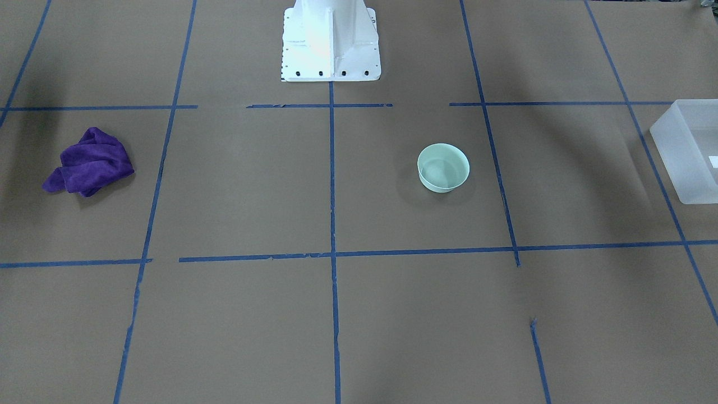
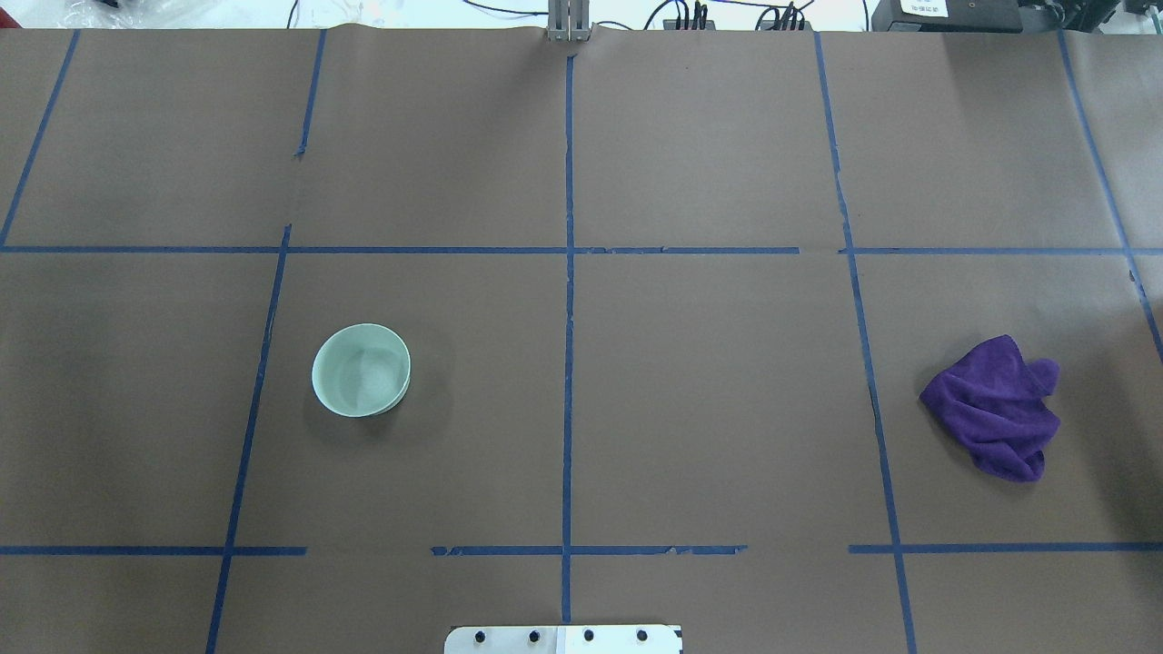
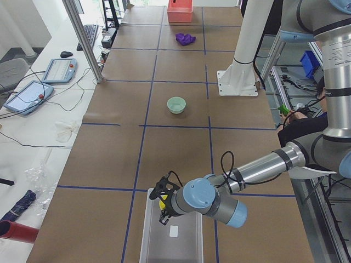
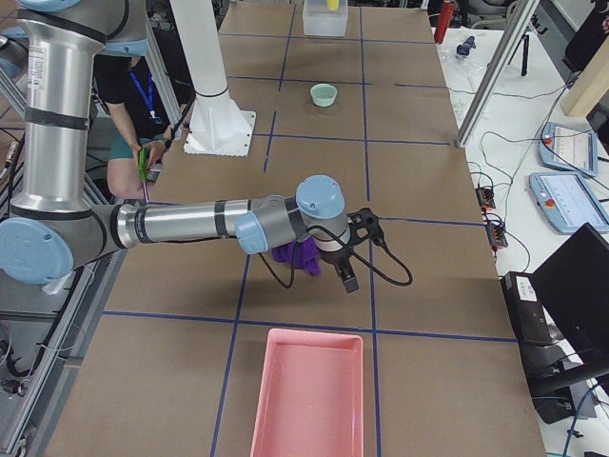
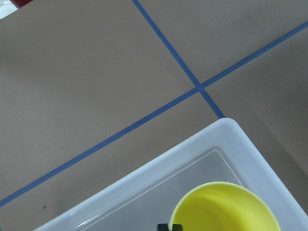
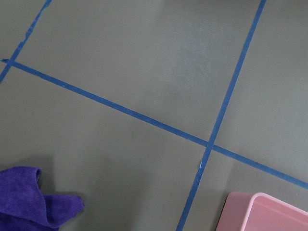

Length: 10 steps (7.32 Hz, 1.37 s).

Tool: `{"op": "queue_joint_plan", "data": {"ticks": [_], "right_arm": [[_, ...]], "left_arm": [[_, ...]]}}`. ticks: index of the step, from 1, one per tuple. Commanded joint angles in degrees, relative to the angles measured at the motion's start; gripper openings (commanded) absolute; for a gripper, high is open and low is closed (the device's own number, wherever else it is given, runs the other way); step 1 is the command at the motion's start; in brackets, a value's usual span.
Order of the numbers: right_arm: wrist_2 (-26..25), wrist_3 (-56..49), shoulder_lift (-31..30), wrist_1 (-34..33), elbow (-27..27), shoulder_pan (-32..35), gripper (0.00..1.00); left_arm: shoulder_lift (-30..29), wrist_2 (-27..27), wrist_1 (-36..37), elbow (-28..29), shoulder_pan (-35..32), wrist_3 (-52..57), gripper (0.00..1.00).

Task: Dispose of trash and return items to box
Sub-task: 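Carry the yellow cup into the clear bin and release it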

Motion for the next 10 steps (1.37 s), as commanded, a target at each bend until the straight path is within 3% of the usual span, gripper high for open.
{"op": "queue_joint_plan", "data": {"ticks": [1, 4, 5, 6, 10], "right_arm": [[0.0, -0.04, 0.08, 0.0, -0.08, 0.0, 1.0], [0.0, -0.04, 0.08, 0.0, -0.08, 0.0, 1.0], [0.0, -0.04, 0.08, -0.09, -0.17, 0.0, 1.0], [0.0, -0.04, -0.01, -0.09, -0.17, 0.0, 1.0], [0.09, 0.05, 0.08, -0.09, -0.17, -0.09, 1.0]], "left_arm": [[1.39, -2.26, -1.59, 0.47, 4.55, -4.63, 0.0], [2.79, -2.27, -2.38, 1.44, 8.62, -4.65, 0.0], [2.8, -2.26, -2.47, 1.44, 9.06, -4.65, 0.13], [2.8, -2.0, -2.65, 1.44, 9.58, -4.57, 0.35], [2.71, -1.65, -5.2, 1.0, 10.29, -5.09, 0.5]]}}
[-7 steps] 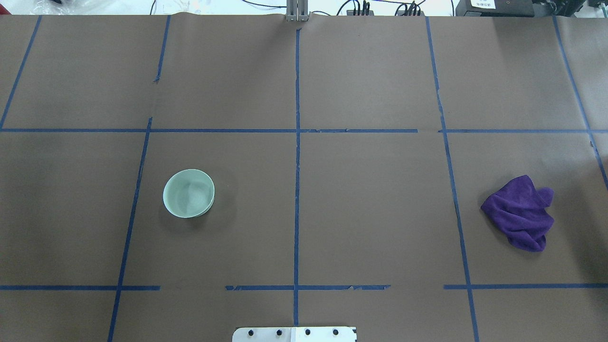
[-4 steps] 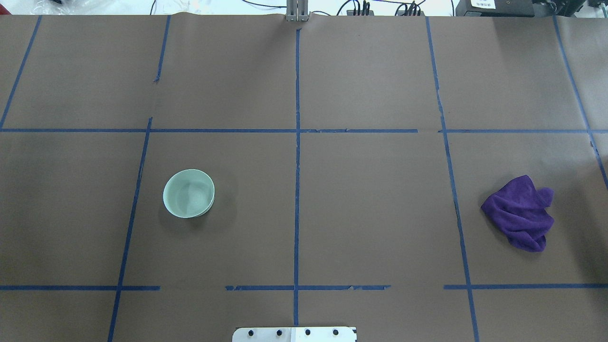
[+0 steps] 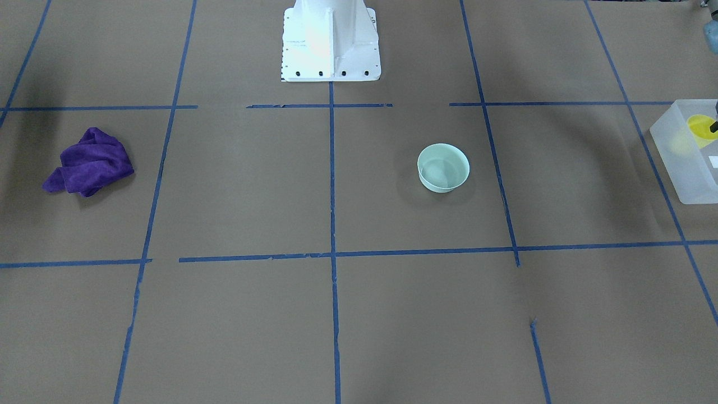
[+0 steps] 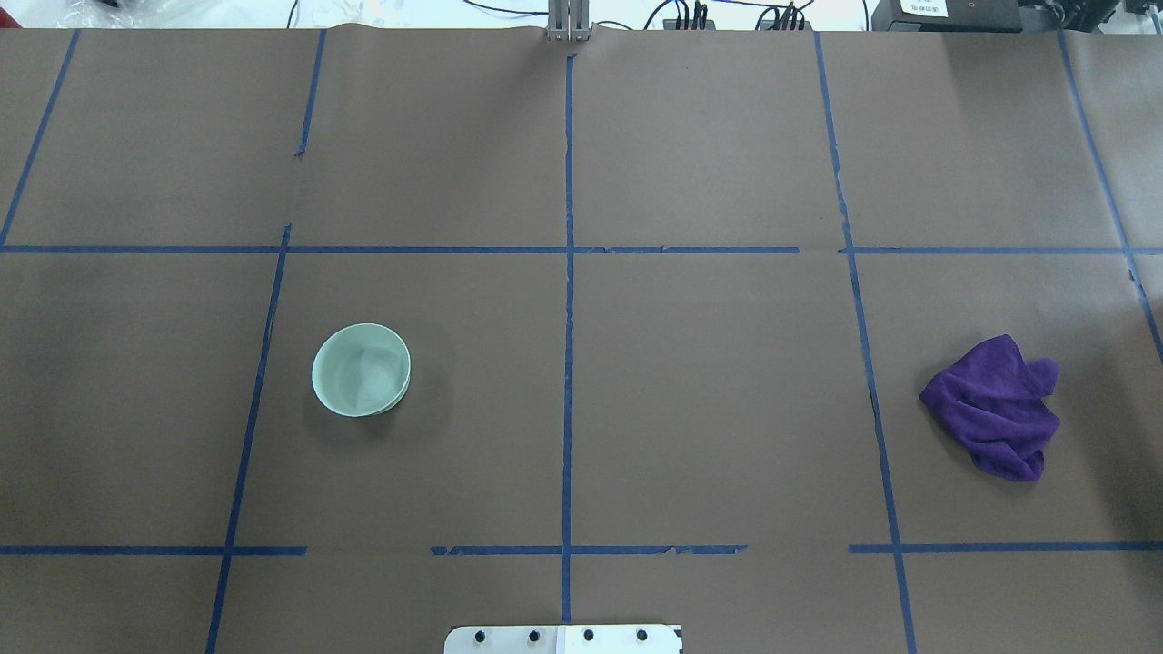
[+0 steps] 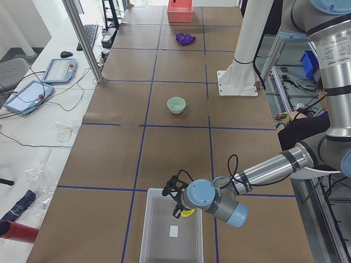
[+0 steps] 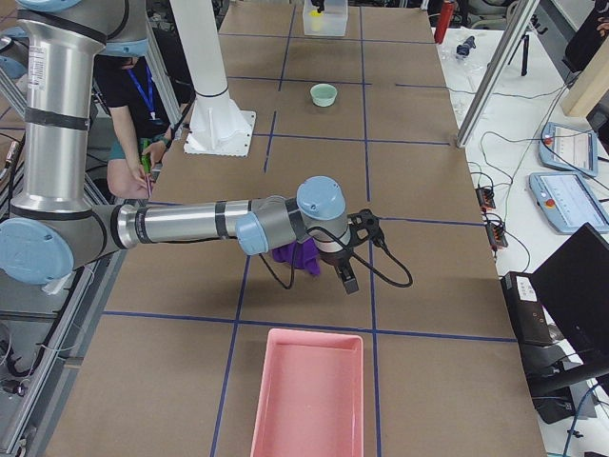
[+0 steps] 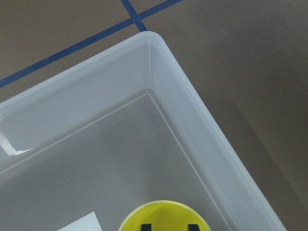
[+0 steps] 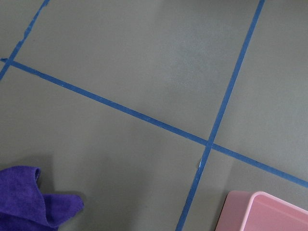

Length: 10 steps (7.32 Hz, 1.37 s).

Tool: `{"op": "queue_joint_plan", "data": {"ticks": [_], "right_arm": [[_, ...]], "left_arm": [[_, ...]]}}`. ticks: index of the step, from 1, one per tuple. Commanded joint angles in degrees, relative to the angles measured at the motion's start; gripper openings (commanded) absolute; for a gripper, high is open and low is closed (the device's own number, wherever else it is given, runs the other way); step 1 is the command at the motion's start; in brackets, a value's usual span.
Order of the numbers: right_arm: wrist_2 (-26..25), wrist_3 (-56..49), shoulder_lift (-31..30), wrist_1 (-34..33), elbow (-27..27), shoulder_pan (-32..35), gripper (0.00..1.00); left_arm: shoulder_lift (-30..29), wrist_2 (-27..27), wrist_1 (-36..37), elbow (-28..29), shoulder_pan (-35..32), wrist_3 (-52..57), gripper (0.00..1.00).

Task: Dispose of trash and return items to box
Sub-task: 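Reach the right gripper down to the purple cloth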

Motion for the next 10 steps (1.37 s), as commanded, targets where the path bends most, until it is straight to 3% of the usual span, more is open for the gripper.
{"op": "queue_joint_plan", "data": {"ticks": [1, 2, 5, 6, 8, 9, 10], "right_arm": [[0.07, 0.03, 0.25, 0.09, 0.26, -0.06, 1.0], [0.59, 0.37, 0.77, 0.09, 1.83, -0.41, 1.0], [0.95, 16.32, 0.17, 0.35, 6.75, -6.81, 1.0], [0.17, 24.47, -0.19, 3.66, 7.64, -10.75, 1.0], [-5.52, 37.24, -8.32, 20.83, 7.56, -19.0, 1.0], [-9.21, 42.08, -10.71, 24.14, 7.56, -23.75, 0.98], [-17.08, 51.61, -11.26, 28.0, 7.47, -31.45, 0.97]], "left_arm": [[-0.42, 0.16, -0.42, -1.52, 0.06, -0.29, 0.81], [-0.86, 0.17, 1.49, -5.36, -0.02, -0.82, 1.0], [-5.59, 0.17, 24.01, -17.66, -0.55, -1.35, 1.0], [-9.79, 0.43, 32.98, -19.18, -1.86, -0.56, 1.0], [-13.25, 0.78, 36.67, -19.64, -3.78, 2.59, 1.0], [-13.43, 0.69, 36.76, -20.24, -4.15, 2.69, 1.0], [-15.0, 0.87, 37.02, -19.99, -4.07, 2.61, 1.0]]}}
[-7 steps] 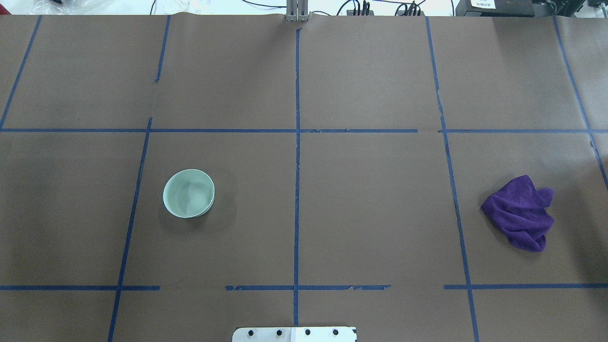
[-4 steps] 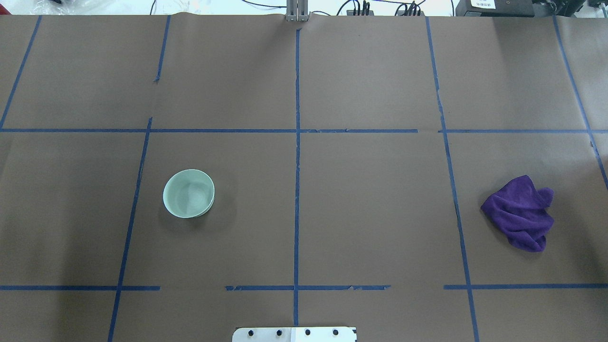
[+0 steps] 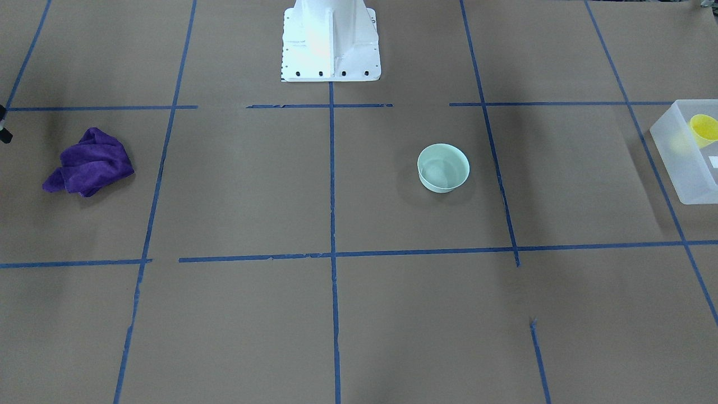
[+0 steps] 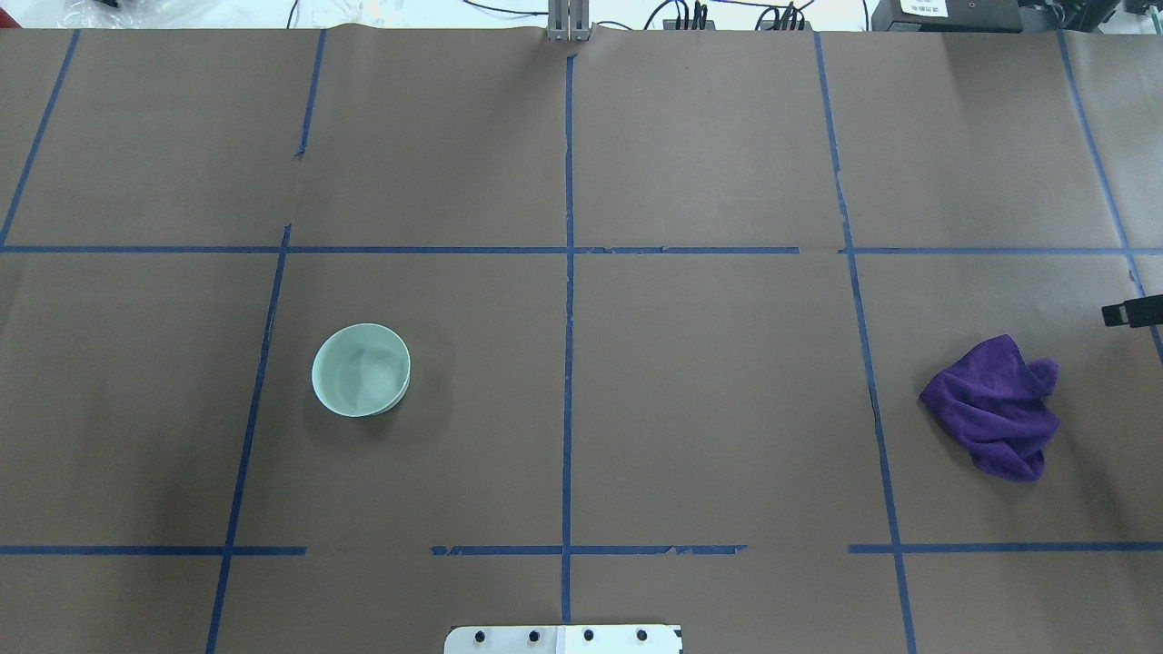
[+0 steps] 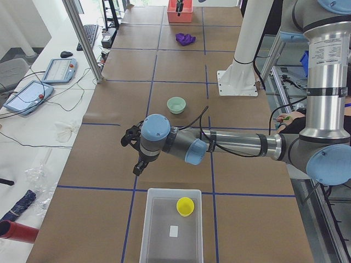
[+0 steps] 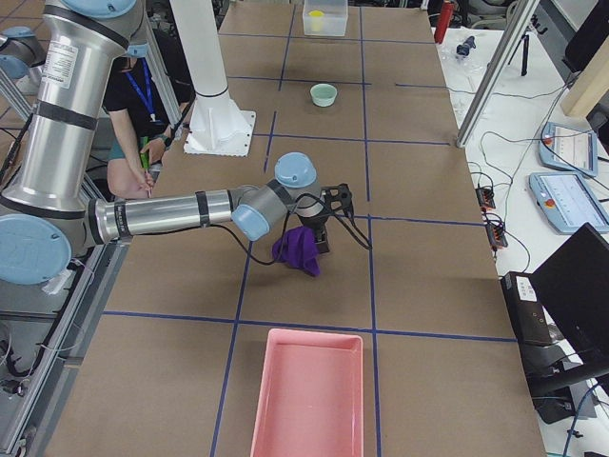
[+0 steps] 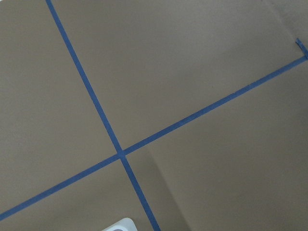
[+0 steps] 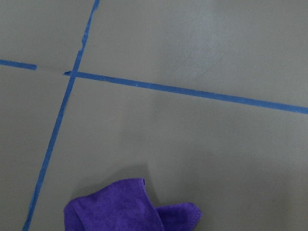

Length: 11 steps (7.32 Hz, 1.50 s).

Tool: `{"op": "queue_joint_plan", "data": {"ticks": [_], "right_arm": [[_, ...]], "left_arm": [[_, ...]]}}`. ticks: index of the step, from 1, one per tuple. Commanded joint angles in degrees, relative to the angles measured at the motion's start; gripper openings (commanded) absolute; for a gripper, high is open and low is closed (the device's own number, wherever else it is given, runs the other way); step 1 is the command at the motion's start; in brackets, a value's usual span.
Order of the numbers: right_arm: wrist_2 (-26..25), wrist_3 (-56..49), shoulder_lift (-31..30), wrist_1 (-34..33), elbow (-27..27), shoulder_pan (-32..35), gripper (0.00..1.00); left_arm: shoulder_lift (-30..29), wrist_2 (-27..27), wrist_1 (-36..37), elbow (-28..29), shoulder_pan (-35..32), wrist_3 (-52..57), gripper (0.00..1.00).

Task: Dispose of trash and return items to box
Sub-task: 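Reach the right gripper down to the purple cloth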

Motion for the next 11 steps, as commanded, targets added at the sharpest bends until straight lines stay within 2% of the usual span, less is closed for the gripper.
{"op": "queue_joint_plan", "data": {"ticks": [1, 2, 3, 4, 6, 8, 9, 10, 11], "right_arm": [[-13.98, 13.83, -1.45, 6.77, -0.3, -14.79, 1.0], [-17.0, 13.43, 1.6, 6.78, -2.05, -18.77, 1.0], [-18.6, 13.43, 6.24, 6.43, -5.98, -19.86, 1.0], [-19.23, 13.52, 8.55, 6.34, -8.45, -20.39, 1.0], [-24.57, 13.34, 8.14, 5.9, -8.3, -25.46, 0.99], [-25.21, 13.17, 7.61, 5.9, -7.87, -28.64, 0.84], [-25.21, 12.56, 7.17, 5.55, -7.52, -29.09, 0.83], [-25.12, 10.38, 5.43, 2.85, -4.64, -29.27, 0.82], [-24.86, 7.92, 4.89, -4.13, -0.52, -29.53, 0.77]], "left_arm": [[-1.68, 0.03, 2.74, 0.82, -0.05, -0.14, 1.0], [-2.72, 0.03, 7.89, 0.57, -0.31, -0.06, 1.0], [-3.34, 1.86, 8.29, -0.22, -0.22, -0.06, 1.0], [-4.05, 8.23, 8.65, -0.23, -0.05, -0.06, 1.0], [-4.4, 8.64, 8.91, 0.47, -0.05, -0.06, 1.0], [-4.23, 8.64, 8.91, 0.56, -0.05, -0.14, 1.0], [-4.14, 8.56, 8.91, 0.56, -0.13, -0.06, 1.0], [-3.88, 8.56, 8.91, 0.56, -0.14, -0.06, 1.0], [-3.7, 8.56, 8.91, 0.56, -0.14, -0.06, 1.0]]}}
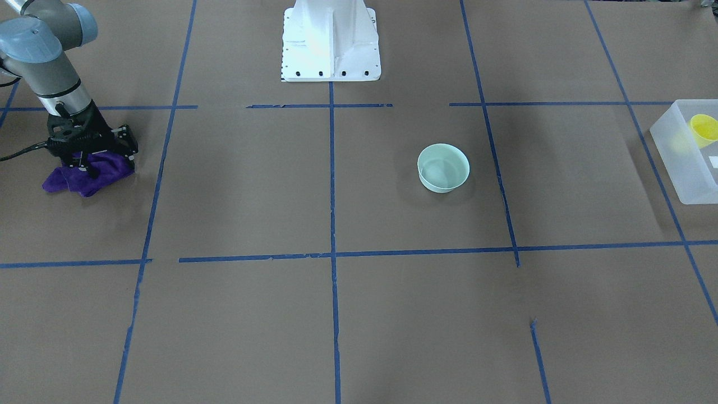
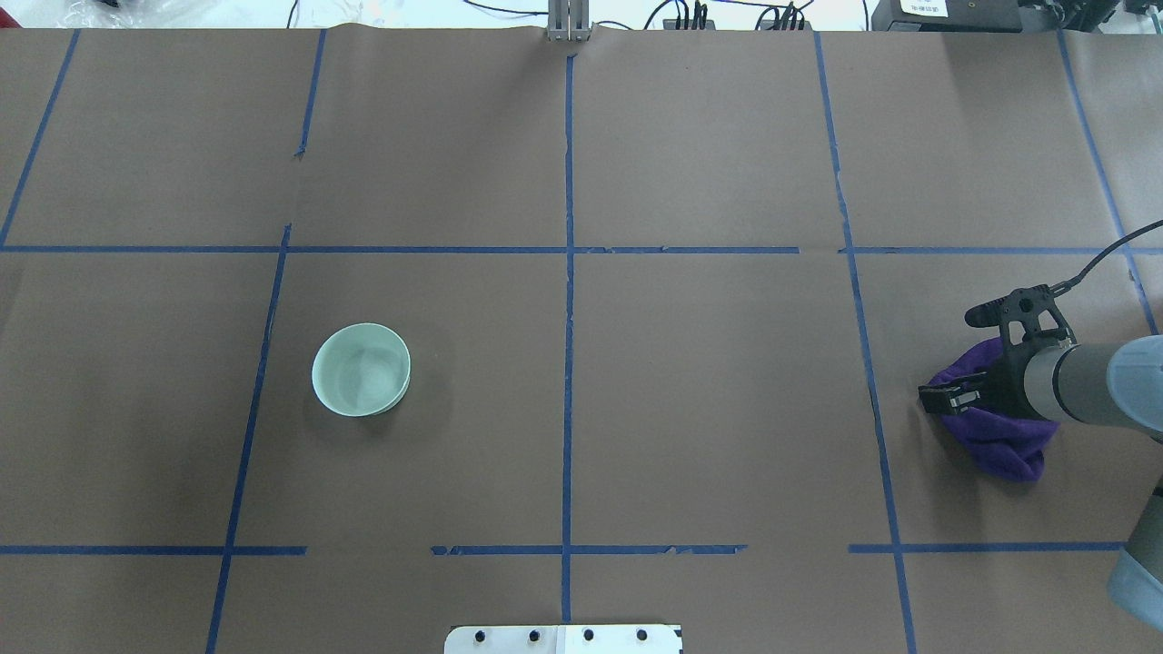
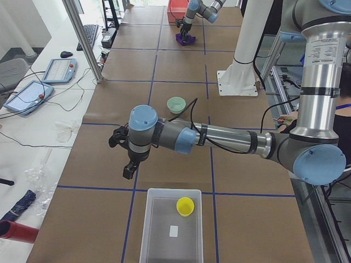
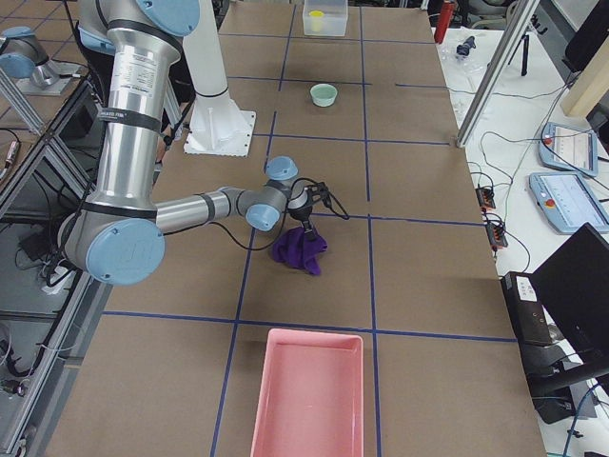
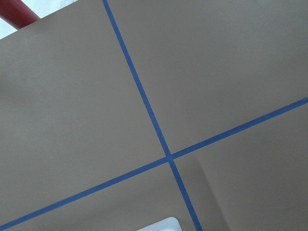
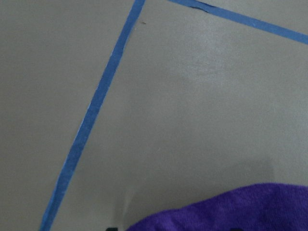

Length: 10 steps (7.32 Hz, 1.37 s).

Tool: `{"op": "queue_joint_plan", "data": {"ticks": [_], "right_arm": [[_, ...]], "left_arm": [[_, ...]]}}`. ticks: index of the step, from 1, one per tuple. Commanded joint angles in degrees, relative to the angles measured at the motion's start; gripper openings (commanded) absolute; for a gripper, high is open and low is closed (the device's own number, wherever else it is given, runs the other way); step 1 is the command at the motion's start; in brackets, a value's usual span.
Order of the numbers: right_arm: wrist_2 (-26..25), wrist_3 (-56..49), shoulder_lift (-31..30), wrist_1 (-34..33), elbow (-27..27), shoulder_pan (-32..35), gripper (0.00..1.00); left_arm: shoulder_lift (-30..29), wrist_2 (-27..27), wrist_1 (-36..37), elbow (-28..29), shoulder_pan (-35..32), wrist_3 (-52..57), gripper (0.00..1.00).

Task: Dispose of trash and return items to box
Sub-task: 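Grasp the purple cloth with the right gripper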

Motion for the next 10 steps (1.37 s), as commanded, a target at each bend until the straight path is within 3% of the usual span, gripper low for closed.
{"op": "queue_joint_plan", "data": {"ticks": [1, 2, 5, 7, 9, 10], "right_arm": [[0.22, -3.24, -0.89, -8.63, 4.83, -0.59, 0.6], [0.13, -3.5, -0.71, -8.92, 4.14, -1.64, 0.54], [0.13, -5.35, -0.18, -8.92, 3.6, -2.0, 0.71], [-0.13, -5.35, -0.09, -8.92, 2.65, -2.44, 0.7], [-0.13, -5.35, -0.27, -8.92, 2.29, -2.44, 0.6], [-0.13, -5.35, -0.27, -9.35, 2.11, -2.53, 0.43]], "left_arm": [[0.32, -0.1, -0.09, -0.08, -0.01, 0.01, 1.0], [0.32, -0.1, 0.0, 0.01, -0.01, 0.01, 1.0], [0.32, -0.1, 0.0, 0.09, -0.01, 0.01, 1.0], [0.32, -0.1, -0.09, 0.09, -0.01, 0.01, 1.0], [0.32, -0.01, 0.0, -0.08, -0.01, 0.01, 1.0], [0.41, -0.01, 0.0, -0.08, -0.01, -0.08, 1.0]]}}
